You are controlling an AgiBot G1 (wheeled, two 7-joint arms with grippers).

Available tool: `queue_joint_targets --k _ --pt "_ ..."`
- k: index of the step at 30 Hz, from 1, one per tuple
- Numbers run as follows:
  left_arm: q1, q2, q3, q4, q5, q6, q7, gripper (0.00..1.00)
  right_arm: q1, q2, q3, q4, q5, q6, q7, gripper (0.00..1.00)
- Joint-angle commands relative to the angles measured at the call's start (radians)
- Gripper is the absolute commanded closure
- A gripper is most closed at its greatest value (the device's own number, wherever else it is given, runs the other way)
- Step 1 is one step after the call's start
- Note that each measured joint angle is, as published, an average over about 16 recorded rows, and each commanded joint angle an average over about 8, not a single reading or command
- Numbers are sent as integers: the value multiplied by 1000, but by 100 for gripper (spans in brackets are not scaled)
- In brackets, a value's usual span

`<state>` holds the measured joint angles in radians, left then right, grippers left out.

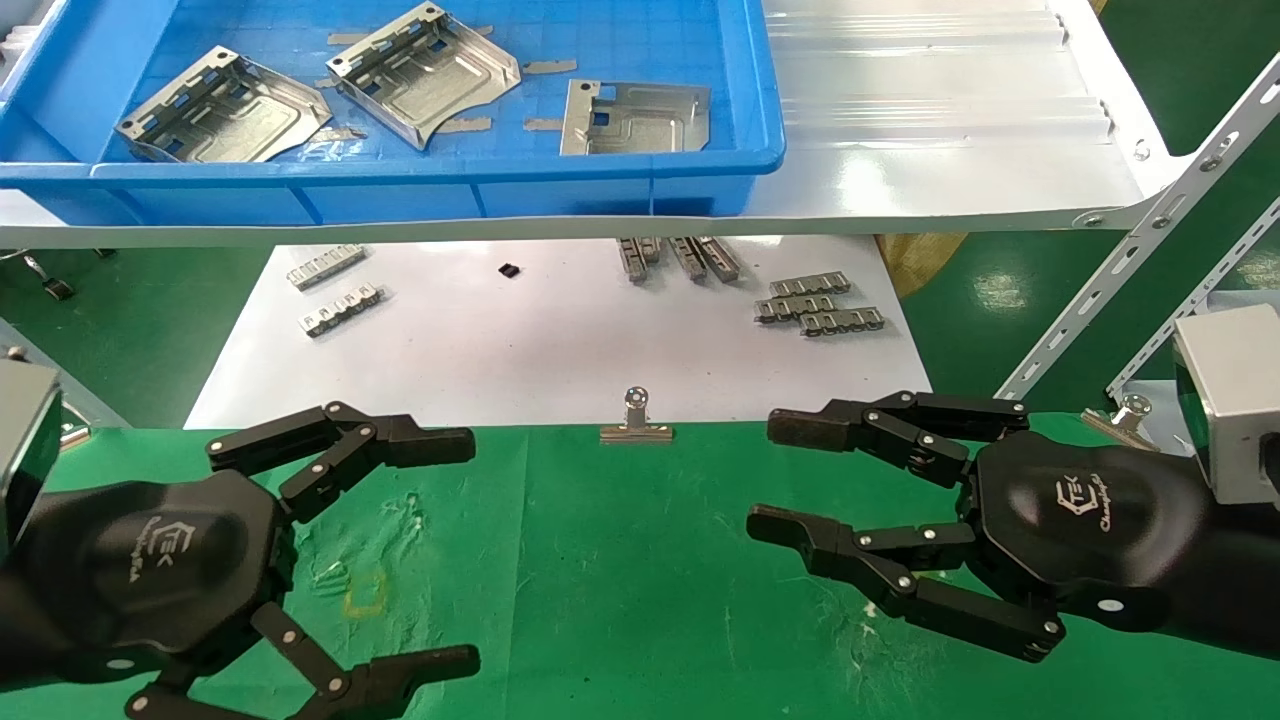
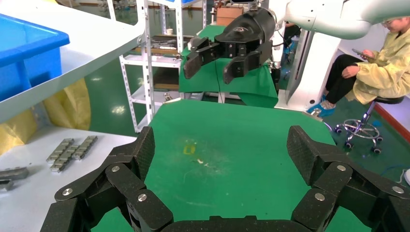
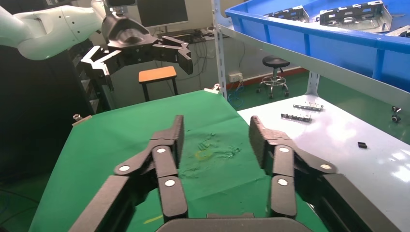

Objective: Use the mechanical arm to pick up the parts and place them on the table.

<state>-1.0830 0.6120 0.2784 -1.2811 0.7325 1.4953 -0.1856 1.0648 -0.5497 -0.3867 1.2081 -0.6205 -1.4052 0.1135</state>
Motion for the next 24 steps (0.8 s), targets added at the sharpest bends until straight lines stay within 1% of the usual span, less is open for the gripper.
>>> queue_joint_targets --k 1,4,6,8,11,14,18,21,24 --pt "4 0 1 0 -1 1 0 0 0 0 0 0 0 0 0 100" --pt "-16 0 -3 0 3 -2 1 0 0 0 0 0 0 0 0 100" --pt "-52 3 -6 7 13 -11 0 0 0 0 0 0 0 0 0 100" --pt "-108 14 -4 25 34 -20 -3 0 0 0 0 0 0 0 0 100" --pt "-230 51 12 89 88 -37 -10 0 0 0 0 0 0 0 0 100" --pt "-372 111 44 206 163 -47 -5 0 0 0 0 0 0 0 0 100" --pt "-555 206 92 427 278 -83 32 0 0 0 0 0 0 0 0 100" --pt "-668 279 124 607 364 -154 73 0 0 0 0 0 0 0 0 100" --pt "-753 347 151 765 439 -256 111 0 0 0 0 0 0 0 0 100"
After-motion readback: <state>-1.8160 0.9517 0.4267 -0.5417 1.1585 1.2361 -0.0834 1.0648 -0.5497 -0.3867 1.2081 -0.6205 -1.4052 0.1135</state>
